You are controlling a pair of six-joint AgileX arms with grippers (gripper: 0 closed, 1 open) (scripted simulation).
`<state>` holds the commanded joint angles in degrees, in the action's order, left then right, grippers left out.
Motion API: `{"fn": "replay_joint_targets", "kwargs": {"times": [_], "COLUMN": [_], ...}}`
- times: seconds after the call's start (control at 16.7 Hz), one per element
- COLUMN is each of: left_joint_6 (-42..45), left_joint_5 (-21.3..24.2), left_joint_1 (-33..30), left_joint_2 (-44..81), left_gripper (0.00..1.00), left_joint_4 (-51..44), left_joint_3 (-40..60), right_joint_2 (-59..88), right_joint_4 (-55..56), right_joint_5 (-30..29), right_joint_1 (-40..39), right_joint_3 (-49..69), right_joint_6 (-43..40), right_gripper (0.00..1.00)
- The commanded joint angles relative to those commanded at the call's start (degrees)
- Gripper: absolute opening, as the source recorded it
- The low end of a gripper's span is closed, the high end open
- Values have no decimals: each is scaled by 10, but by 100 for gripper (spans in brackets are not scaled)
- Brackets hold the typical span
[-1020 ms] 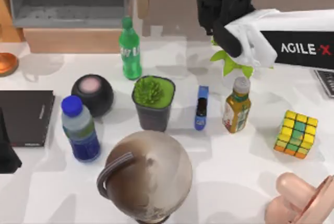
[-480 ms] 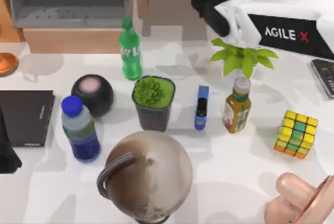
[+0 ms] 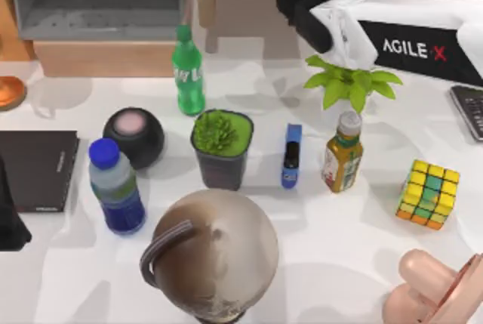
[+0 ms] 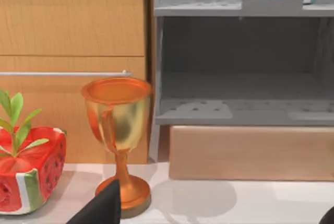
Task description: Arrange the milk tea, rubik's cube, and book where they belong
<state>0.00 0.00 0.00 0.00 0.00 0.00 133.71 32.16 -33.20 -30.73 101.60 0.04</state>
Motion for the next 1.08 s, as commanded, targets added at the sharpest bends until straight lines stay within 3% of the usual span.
{"fn": "replay_joint_targets", "kwargs": {"times": [0.48, 1.08], "left_joint_6": [0, 0], "left_joint_5": [0, 0], "left_joint_1": [0, 0], "left_joint_2": [0, 0], "left_gripper": [100, 100], "left_joint_4": [0, 0], "left_joint_3": [0, 0], "right_joint_2": [0, 0], "right_joint_4": [0, -1], "right_joint_5": [0, 0], "right_joint_1": [0, -1], "right_joint_3": [0, -1], "right_joint_6": [0, 0], "right_gripper": [2, 0]}}
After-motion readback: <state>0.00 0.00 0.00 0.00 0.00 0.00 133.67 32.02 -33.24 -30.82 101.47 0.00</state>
